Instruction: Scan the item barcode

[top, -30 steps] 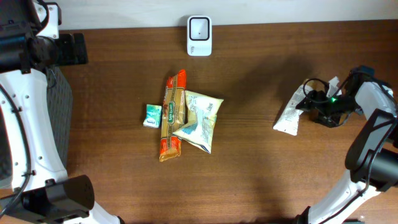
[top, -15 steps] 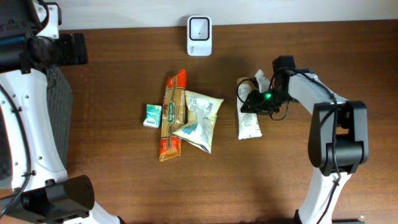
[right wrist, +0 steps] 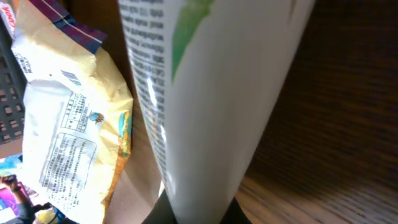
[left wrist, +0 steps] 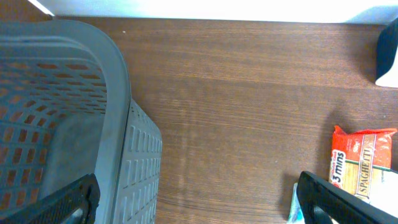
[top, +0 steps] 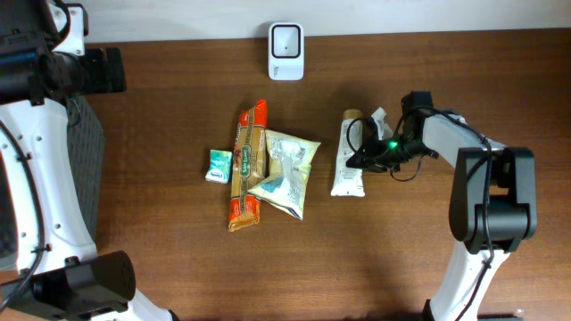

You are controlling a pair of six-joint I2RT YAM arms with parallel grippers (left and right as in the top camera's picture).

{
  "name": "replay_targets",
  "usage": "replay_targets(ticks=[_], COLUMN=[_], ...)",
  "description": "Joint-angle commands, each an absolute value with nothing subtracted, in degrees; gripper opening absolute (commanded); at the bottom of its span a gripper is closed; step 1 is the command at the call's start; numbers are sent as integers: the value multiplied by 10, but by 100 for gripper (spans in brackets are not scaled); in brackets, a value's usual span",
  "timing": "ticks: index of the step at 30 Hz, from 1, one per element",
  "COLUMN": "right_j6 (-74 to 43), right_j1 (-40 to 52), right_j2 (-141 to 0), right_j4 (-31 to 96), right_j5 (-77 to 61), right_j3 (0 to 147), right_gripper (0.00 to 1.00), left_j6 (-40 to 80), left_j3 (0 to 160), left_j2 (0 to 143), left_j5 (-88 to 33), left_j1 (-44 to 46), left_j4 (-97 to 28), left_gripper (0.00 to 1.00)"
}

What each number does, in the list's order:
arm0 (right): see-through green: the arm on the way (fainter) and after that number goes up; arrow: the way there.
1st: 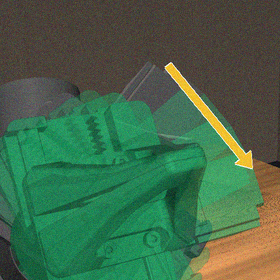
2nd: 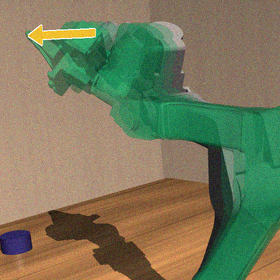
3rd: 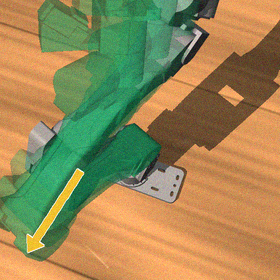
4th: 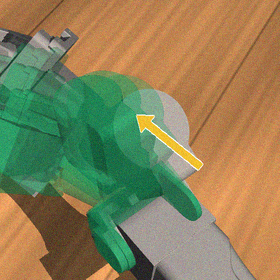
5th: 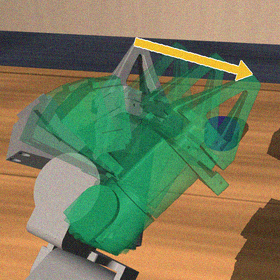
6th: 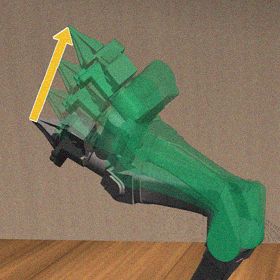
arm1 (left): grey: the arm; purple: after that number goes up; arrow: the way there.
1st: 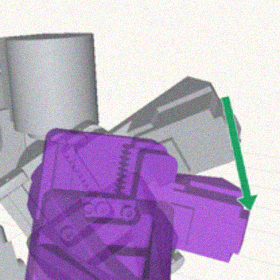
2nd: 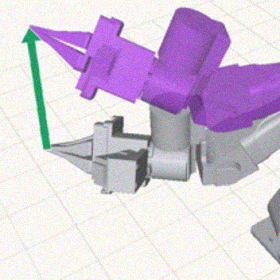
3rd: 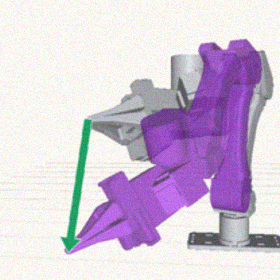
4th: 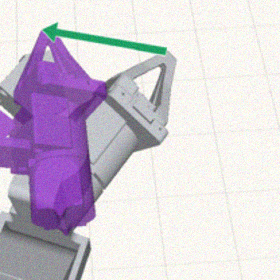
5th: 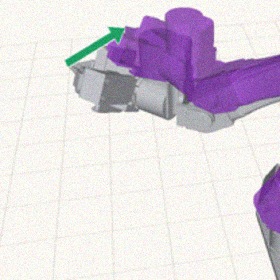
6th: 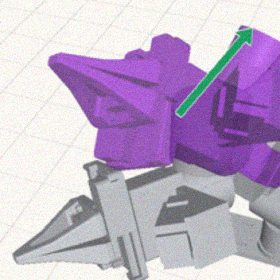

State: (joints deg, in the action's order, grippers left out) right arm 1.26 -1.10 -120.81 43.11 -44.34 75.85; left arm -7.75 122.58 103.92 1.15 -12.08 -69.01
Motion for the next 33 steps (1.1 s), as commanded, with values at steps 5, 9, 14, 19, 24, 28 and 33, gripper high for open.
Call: replay_targets(ticks=[5,9,14,19,24,28,33], right_j6=[104,152,130,-5,-118,-107,51], right_j1=[-27,-17,19,110,163,262,301], right_j2=[-1166,-1016,-916,-913,-914,-1005,-1244], right_j4=[536,594,594,507,488,597,541], right_j5=[-540,-714,-765,-674,-463,-63,279], right_j3=[796,814,841,886,944,1130,1324], right_gripper=[4,4,4,4,4,4,4], left_j6=[-85,-85,-85,-85,-85,-85,-85], left_j3=[1235,1235,1235,1235,1235,1235,1235], left_j2=[1028,1028,1028,1028,1028,1028,1028], left_j5=[18,18,17,17,18,17,17], left_j1=[-123,-123,-123,-123,-123,-123,-123], left_j4=[-689,-689,-689,-689,-689,-689,-689], left_gripper=[99,99,99,99,99,99,99])
